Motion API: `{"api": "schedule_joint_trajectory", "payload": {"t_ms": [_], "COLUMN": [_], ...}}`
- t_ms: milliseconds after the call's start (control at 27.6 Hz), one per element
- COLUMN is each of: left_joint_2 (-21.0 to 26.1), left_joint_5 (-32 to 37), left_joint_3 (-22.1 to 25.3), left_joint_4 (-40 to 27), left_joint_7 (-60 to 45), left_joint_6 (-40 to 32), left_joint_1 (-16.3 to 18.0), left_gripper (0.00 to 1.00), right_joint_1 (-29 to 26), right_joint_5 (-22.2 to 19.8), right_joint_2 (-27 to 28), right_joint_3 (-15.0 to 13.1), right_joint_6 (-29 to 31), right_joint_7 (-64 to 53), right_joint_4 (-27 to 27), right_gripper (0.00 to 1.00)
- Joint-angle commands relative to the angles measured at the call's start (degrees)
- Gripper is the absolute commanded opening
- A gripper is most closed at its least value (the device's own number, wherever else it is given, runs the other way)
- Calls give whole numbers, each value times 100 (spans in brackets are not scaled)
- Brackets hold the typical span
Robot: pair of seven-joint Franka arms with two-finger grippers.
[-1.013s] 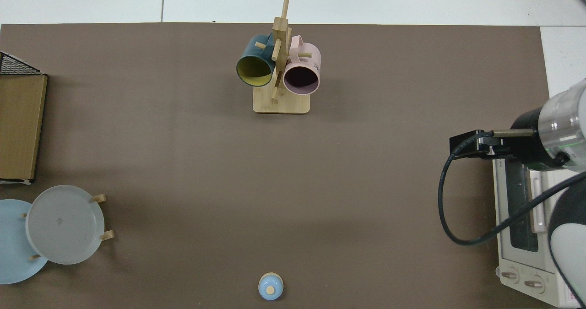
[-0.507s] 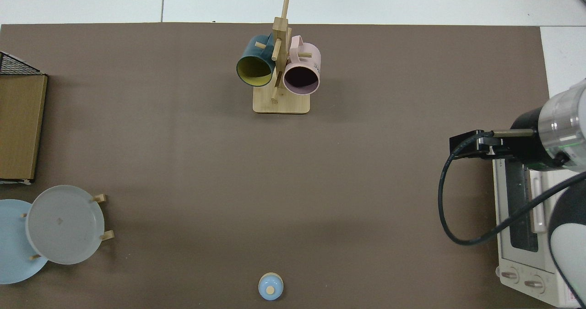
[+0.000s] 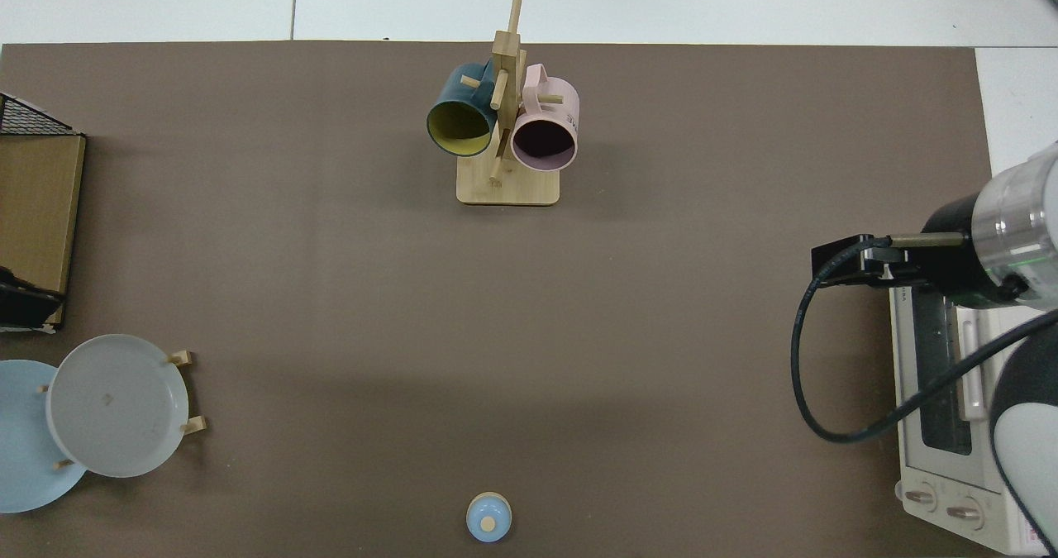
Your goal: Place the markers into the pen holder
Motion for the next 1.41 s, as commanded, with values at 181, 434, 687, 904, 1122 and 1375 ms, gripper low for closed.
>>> {"api": "schedule_joint_trajectory", "payload": {"t_ms": [181,434,687,904,1122,1375], "left_joint_2": [-123,148,545,519,404,141], "left_joint_5": [-474,-694,-668,-633,-615,-615], "left_joint_3": [-226,-323,-331,-332,-323,-296], "left_joint_4": [494,897,1549,1540,1391,969], "left_joint_7": [-1319,-1488,-1497,-1575,-1690,-1831], "left_joint_6": [-495,-812,-1129,-1120,-1050,-988], "left_joint_1": [9,0,-18,-35,-18,-9], "left_gripper": [100,100,100,100,100,100], "right_joint_1": [-79,-79,-79,-79,-79,-79], "right_joint_5": [92,101,101,92,101,101], "right_joint_2": [10,10,10,10,10,10], "right_joint_3": [43,43,43,43,43,43], "right_joint_6": [75,75,75,75,75,75], "right_joint_7": [84,75,75,75,75,84], "right_joint_4": [17,17,17,17,17,17], "right_gripper": [100,100,100,100,100,100]}}
